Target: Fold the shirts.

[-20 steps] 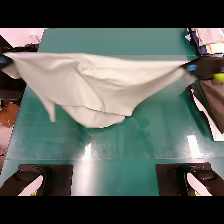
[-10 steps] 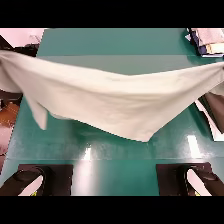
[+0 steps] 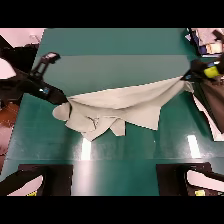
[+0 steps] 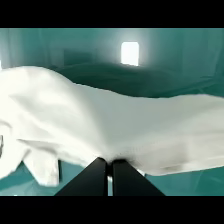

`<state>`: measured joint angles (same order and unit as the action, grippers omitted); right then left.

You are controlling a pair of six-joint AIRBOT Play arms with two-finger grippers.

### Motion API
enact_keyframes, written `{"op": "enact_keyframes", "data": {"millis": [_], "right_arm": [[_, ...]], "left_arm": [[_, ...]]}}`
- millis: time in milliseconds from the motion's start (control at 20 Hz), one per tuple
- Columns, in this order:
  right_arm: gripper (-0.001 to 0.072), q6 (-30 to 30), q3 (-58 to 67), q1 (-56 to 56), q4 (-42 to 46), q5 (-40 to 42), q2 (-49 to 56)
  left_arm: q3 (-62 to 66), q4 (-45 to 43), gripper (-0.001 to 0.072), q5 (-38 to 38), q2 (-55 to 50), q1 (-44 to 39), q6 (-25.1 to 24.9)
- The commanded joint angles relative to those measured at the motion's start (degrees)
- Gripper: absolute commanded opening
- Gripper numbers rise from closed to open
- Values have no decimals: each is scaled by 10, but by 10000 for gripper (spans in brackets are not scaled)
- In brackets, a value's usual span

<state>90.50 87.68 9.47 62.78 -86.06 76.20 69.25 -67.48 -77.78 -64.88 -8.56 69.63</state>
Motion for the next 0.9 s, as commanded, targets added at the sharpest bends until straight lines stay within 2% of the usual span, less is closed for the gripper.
{"op": "enact_keyframes", "data": {"millis": [0,50,100,150,250,350,500,550,600,650,850], "right_arm": [[30,-7,1,-34,-1,112,70],[216,-12,1,-38,-1,128,77],[617,-18,1,-39,-1,127,83],[686,-26,1,-38,1,111,87],[503,-59,-12,-21,6,51,82],[503,-79,-79,-1,6,38,45],[502,-79,-246,29,-2,64,-38],[500,-78,-305,31,-3,86,-62],[444,-78,-358,31,-3,108,-81],[431,-78,-404,29,-9,131,-96],[431,-95,-527,11,-90,221,-111]], "left_arm": [[-25,15,24,57,-37,0,-11],[-23,15,24,66,-36,0,-11],[-21,15,24,71,-36,0,-11],[-21,15,24,71,-36,0,-11],[-21,14,24,63,-36,0,-11],[-21,7,24,50,-36,0,-11],[-22,7,24,49,-36,0,-10],[-22,7,24,50,-36,0,-10],[-22,12,24,50,-36,0,-10],[-22,18,24,50,-36,0,-10],[-22,22,24,49,-36,0,-10]]}}
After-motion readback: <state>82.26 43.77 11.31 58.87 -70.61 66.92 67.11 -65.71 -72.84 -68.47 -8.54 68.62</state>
